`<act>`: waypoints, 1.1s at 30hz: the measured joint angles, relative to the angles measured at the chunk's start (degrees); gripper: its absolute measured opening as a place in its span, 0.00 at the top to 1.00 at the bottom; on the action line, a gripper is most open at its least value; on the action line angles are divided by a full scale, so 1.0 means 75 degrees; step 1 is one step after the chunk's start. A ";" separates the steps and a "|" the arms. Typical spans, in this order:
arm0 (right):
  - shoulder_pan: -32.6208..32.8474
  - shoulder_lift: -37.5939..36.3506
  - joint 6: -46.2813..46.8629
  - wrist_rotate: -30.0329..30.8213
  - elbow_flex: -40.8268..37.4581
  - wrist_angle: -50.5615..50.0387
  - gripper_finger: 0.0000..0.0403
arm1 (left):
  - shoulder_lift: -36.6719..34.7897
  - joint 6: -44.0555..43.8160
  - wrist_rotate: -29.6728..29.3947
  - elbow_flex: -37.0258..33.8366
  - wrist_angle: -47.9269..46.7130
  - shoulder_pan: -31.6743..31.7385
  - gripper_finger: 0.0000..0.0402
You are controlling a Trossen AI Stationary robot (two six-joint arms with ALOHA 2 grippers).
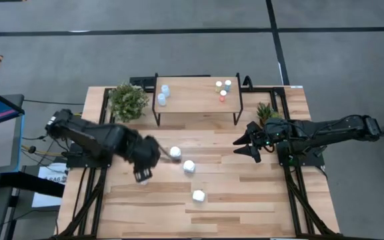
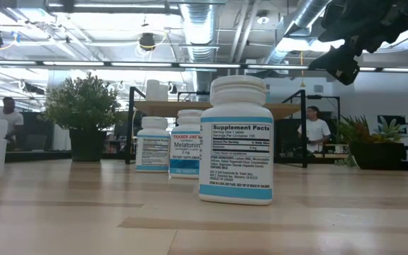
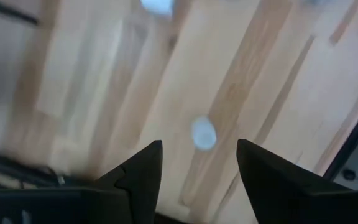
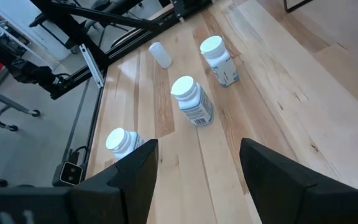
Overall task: Pick and place medicine bottles onto shelf by color
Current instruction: Put the white pill bottle on the shelf
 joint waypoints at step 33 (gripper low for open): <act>0.0000 0.0000 0.0425 0.0001 0.0000 -0.0010 0.38 | 0.0000 -0.0313 0.0383 -0.4424 0.3522 -0.1605 0.32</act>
